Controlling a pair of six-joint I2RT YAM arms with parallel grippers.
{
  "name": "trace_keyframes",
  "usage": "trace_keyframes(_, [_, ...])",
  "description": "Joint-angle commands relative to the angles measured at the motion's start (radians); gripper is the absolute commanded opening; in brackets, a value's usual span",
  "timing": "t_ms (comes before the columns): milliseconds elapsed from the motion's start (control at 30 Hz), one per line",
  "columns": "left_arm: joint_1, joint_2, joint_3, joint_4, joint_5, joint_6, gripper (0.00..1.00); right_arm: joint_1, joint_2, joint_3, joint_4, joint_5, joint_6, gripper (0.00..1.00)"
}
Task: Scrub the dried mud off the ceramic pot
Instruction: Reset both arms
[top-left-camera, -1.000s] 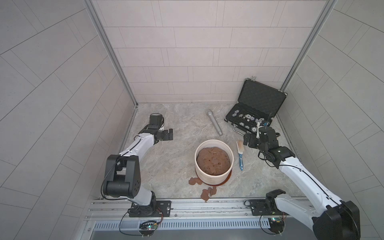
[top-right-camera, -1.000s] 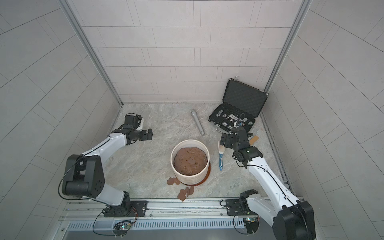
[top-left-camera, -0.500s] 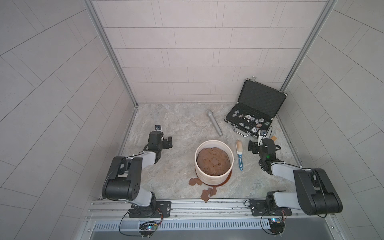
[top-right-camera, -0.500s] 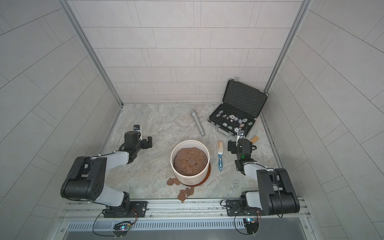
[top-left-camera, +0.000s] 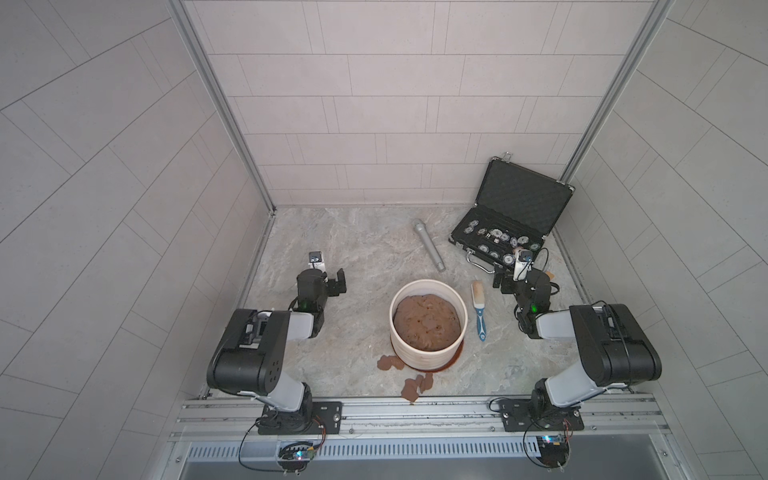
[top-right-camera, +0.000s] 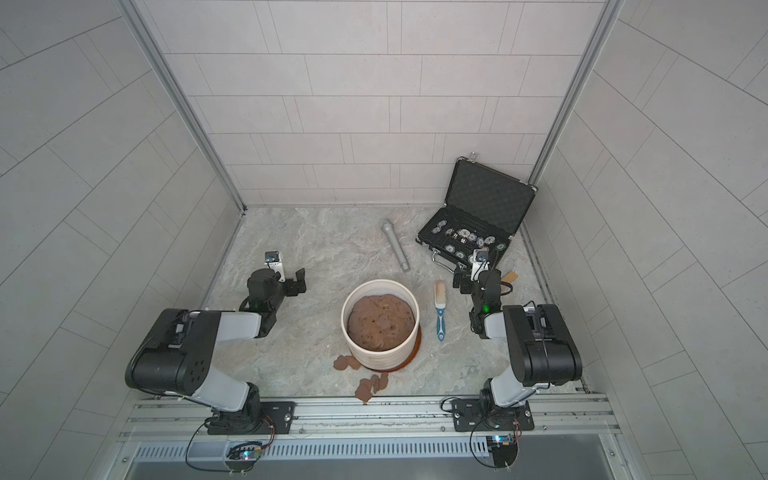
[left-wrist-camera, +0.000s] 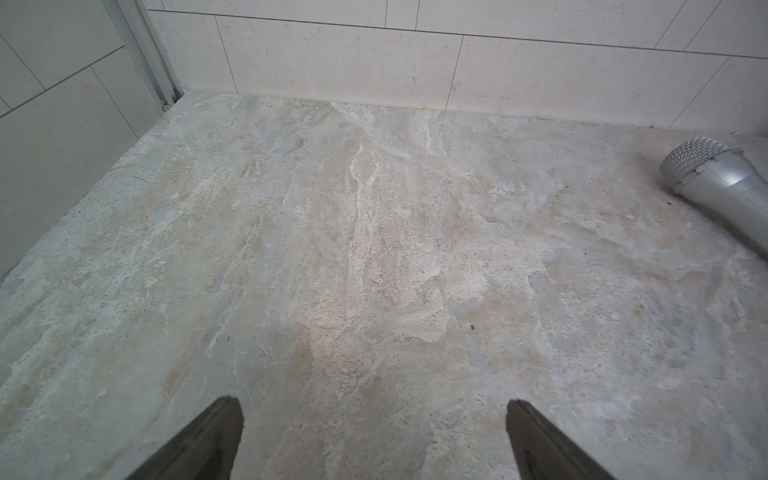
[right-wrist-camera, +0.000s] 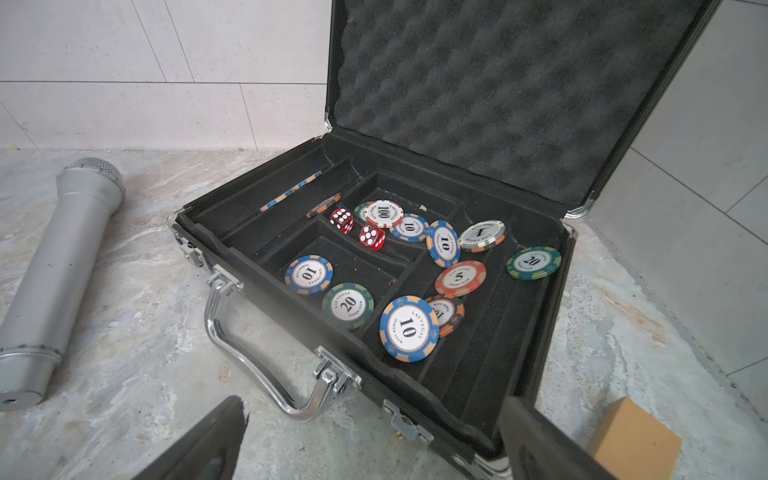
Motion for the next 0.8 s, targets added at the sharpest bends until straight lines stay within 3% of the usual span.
trace_keyframes(0, [-0.004,0.003,0.014,0.017,-0.014,0.007,1.00,-0.004,-0.012,0.015,-0.026,0.012,0.008,1.00])
trace_keyframes(767, [0.000,-0.005,0.016,0.007,-0.004,0.007,1.00,-0.007,-0.012,0.020,-0.037,0.000,0.003,1.00])
